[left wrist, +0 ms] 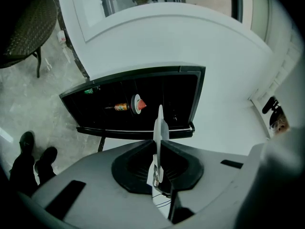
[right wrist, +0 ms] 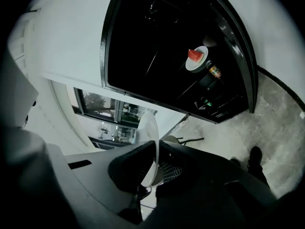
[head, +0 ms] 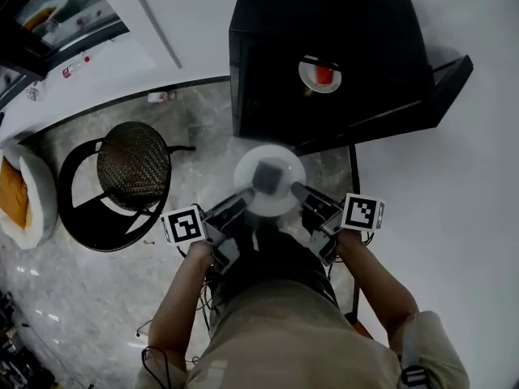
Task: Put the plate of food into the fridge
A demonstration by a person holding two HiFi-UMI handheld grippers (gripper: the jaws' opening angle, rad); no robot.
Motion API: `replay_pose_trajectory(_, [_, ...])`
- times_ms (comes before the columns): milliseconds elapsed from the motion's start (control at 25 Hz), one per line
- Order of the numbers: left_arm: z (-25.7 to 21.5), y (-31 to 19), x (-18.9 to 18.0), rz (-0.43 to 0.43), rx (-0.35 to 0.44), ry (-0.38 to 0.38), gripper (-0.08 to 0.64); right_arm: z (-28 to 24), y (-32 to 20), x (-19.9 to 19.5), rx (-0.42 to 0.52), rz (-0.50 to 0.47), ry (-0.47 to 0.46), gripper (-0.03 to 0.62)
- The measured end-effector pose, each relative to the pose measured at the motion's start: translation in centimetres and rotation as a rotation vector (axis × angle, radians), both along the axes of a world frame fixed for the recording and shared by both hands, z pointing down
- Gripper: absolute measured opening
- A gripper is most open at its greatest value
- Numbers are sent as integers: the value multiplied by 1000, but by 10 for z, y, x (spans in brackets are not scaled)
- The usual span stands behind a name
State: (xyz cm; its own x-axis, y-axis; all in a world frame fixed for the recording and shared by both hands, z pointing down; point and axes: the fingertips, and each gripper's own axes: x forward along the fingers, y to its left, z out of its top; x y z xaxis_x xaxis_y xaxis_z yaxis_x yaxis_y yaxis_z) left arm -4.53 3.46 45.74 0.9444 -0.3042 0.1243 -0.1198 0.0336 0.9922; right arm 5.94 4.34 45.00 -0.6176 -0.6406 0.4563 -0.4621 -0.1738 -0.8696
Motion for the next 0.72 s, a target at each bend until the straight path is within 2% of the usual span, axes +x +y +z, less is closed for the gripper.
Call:
replay_pose_trajectory(120, [5,1,-9,-7,-22,-3,34,6,1,-9,-13,9,-2,32])
replay_pose_trajectory(280, [5,2,-22,-3,-11,10,34,10,8,-17,-50,27,36,32])
replay_pose_trajectory(560, [9,1,-33,-2,14,13,34,12,10,-32,-27,64,14,32])
replay_pose_trajectory(720, [28,-1,-32,10,-5,7,34,28,10,-32,-33,83,31,32])
